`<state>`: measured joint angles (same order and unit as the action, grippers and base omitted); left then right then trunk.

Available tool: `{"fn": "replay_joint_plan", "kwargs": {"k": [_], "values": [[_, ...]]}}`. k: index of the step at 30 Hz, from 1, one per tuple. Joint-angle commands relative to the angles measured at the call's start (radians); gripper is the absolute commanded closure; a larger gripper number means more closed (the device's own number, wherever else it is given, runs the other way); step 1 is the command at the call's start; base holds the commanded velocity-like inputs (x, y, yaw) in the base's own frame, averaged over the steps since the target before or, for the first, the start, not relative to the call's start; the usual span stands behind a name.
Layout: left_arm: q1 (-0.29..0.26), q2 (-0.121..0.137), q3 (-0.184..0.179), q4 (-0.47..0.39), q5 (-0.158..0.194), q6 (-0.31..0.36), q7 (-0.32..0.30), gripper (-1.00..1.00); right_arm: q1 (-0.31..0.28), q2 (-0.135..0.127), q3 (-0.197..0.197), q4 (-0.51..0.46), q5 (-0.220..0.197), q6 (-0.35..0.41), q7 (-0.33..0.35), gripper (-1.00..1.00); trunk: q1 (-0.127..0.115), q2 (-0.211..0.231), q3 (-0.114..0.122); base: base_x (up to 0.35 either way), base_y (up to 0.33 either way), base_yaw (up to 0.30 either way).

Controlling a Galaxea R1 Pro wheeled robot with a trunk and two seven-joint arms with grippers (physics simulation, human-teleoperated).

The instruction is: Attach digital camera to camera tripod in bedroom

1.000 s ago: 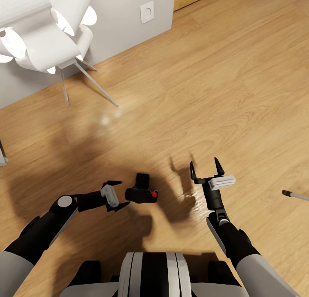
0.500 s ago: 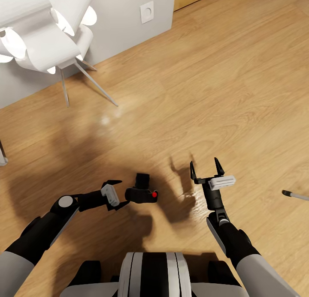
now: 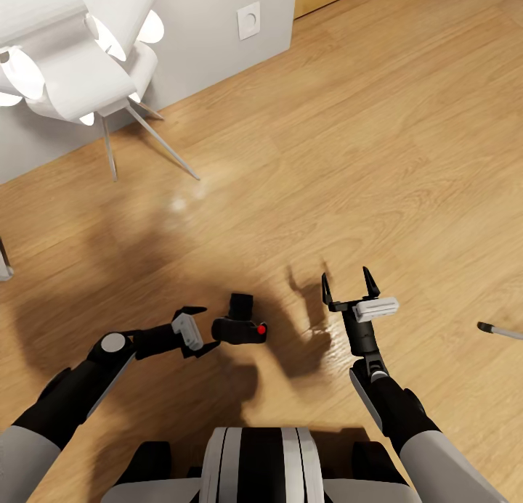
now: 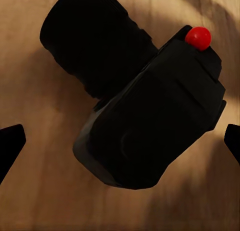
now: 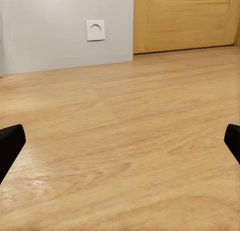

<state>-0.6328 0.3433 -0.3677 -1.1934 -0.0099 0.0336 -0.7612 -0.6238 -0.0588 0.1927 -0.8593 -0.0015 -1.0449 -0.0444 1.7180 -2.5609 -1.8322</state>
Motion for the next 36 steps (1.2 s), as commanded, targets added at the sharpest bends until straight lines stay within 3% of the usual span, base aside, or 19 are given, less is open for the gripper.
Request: {"fn": "replay_joint_plan", "kwargs": {"k": [1,7,20,36], "values": [[0.000,-0.002,-0.001,0.004,-0.001,0.004,-0.001,-1.00,-0.001,-0.001,0.004,0.000,-0.001,-0.002,-0.005,-1.00,0.000,0.000,0.000,0.000,0.000,0.000],[-0.001,-0.028,-0.003,0.030,-0.002,-0.002,0.000,-1.00,-0.001,-0.001,0.004,0.000,0.000,-0.002,-0.005,-1.00,0.000,0.000,0.000,0.000,0.000,0.000],[-0.001,-0.058,-0.004,0.064,-0.002,-0.024,0.002,-1.00,-0.001,-0.001,0.004,0.000,0.000,-0.002,-0.005,-1.00,0.000,0.000,0.000,0.000,0.000,0.000],[-0.001,-0.070,-0.003,0.083,-0.042,-0.026,0.002,-1.00,-0.001,-0.001,0.004,0.000,0.000,-0.002,-0.005,-1.00,0.000,0.000,0.000,0.000,0.000,0.000]]}}
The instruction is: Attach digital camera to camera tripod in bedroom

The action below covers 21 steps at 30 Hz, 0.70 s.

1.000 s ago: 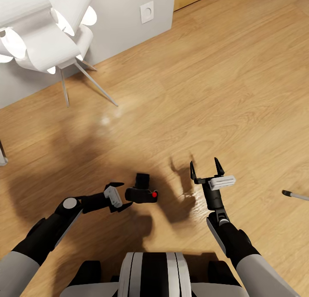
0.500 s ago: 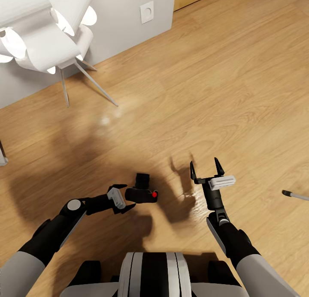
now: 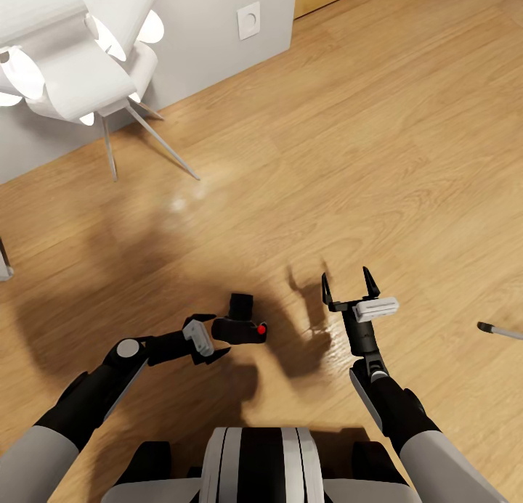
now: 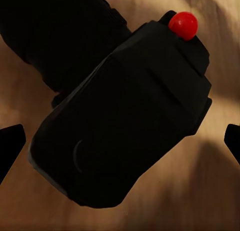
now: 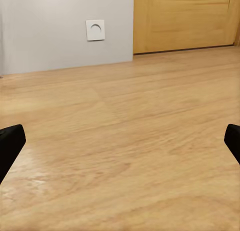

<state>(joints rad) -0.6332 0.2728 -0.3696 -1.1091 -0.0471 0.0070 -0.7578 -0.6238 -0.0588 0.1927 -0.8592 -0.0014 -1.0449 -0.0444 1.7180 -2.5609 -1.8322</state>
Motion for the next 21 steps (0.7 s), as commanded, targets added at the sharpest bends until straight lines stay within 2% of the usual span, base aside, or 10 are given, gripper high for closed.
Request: {"fn": "replay_joint_plan", "kwargs": {"k": [1,21], "values": [[0.000,0.000,-0.001,-0.001,-0.006,0.001,-0.001,-1.00,-0.001,-0.001,0.004,0.000,0.000,-0.002,-0.005,-1.00,0.000,0.000,0.000,0.000,0.000,0.000],[0.000,-0.001,0.000,0.001,-0.010,0.001,0.007,-1.00,-0.001,-0.001,0.004,0.000,0.000,-0.002,-0.005,-1.00,0.000,0.000,0.000,0.000,0.000,0.000]]}}
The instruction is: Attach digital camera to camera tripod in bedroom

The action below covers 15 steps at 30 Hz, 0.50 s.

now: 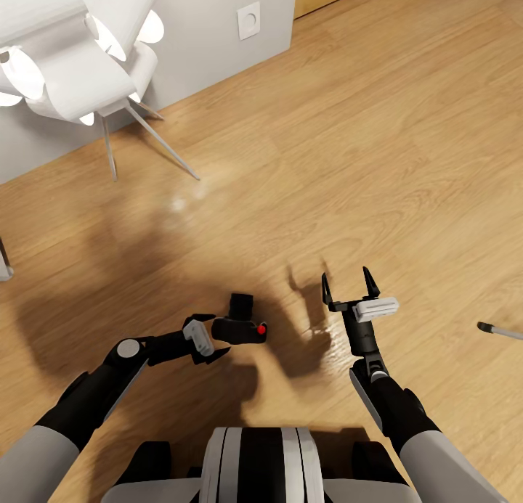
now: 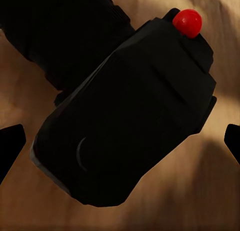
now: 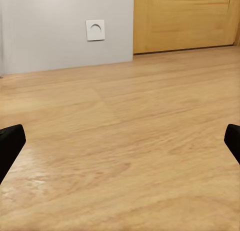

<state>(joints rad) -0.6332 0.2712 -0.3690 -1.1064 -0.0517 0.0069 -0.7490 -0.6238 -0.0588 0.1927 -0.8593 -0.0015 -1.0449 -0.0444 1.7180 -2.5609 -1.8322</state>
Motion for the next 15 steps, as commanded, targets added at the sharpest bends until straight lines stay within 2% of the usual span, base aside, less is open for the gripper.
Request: {"fn": "replay_joint_plan", "kwargs": {"k": [1,15], "values": [[0.000,0.000,-0.001,-0.001,-0.005,0.001,-0.001,-1.00,-0.001,-0.001,0.004,0.000,0.000,-0.002,-0.005,-1.00,0.000,0.000,0.000,0.000,0.000,0.000],[0.000,0.000,0.000,0.000,-0.005,0.001,-0.001,-1.00,-0.001,-0.001,0.004,0.008,0.000,-0.002,-0.005,-1.00,0.000,0.000,0.000,0.000,0.000,0.000]]}}
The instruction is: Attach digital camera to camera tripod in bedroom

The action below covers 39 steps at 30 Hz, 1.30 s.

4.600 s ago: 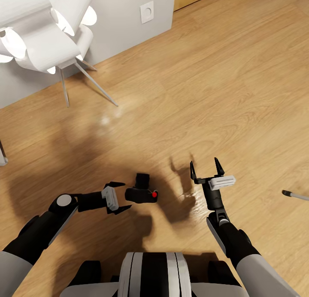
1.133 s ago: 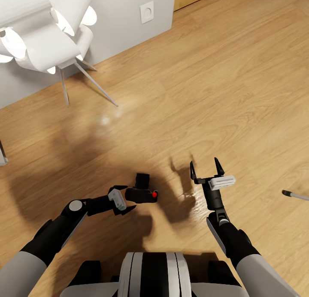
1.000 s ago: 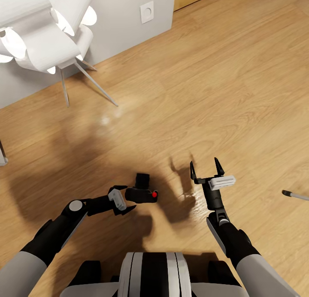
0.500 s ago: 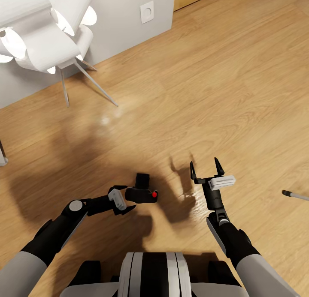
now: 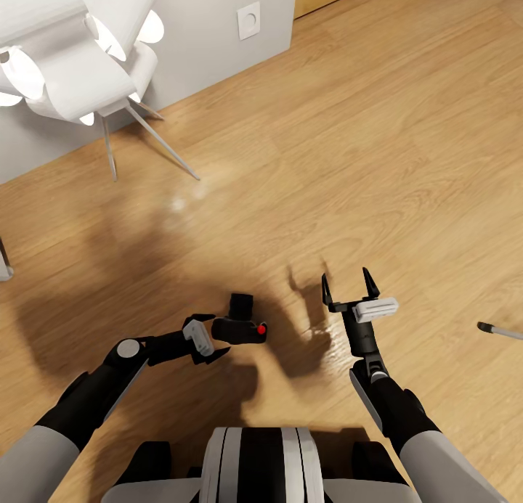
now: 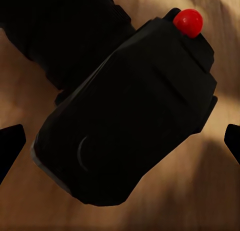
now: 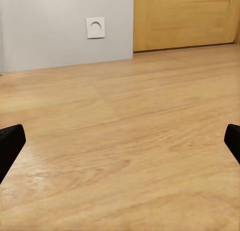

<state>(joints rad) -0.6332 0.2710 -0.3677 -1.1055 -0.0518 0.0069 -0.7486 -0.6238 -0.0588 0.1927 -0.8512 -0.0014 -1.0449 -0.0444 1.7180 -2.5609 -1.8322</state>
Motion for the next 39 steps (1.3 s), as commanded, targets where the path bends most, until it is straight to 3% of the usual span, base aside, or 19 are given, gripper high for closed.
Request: {"fn": "replay_joint_plan", "kwargs": {"k": [1,17,27,31,39], "values": [[0.000,0.000,-0.001,-0.001,-0.005,0.001,-0.001,-1.00,-0.001,-0.001,0.004,0.001,-0.001,-0.002,-0.005,-1.00,0.000,0.000,0.000,0.000,0.000,0.000],[0.000,-0.029,0.000,0.041,-0.006,0.001,0.005,-1.00,-0.001,-0.001,0.004,0.004,-0.001,-0.002,-0.005,-1.00,0.000,0.000,0.000,0.000,0.000,0.000],[0.000,-0.041,0.000,0.063,-0.008,0.001,0.089,-1.00,-0.001,-0.001,0.004,0.004,-0.001,-0.002,-0.005,-1.00,0.000,0.000,0.000,0.000,0.000,0.000],[0.000,-0.044,0.000,0.072,-0.028,0.001,0.115,-1.00,-0.001,-0.001,0.004,0.004,-0.001,-0.002,-0.005,-1.00,0.000,0.000,0.000,0.000,0.000,0.000],[0.000,-0.065,0.000,0.085,-0.107,0.001,0.131,-1.00,-0.001,-0.001,0.004,0.004,-0.001,-0.002,-0.005,-1.00,0.000,0.000,0.000,0.000,0.000,0.000]]}}
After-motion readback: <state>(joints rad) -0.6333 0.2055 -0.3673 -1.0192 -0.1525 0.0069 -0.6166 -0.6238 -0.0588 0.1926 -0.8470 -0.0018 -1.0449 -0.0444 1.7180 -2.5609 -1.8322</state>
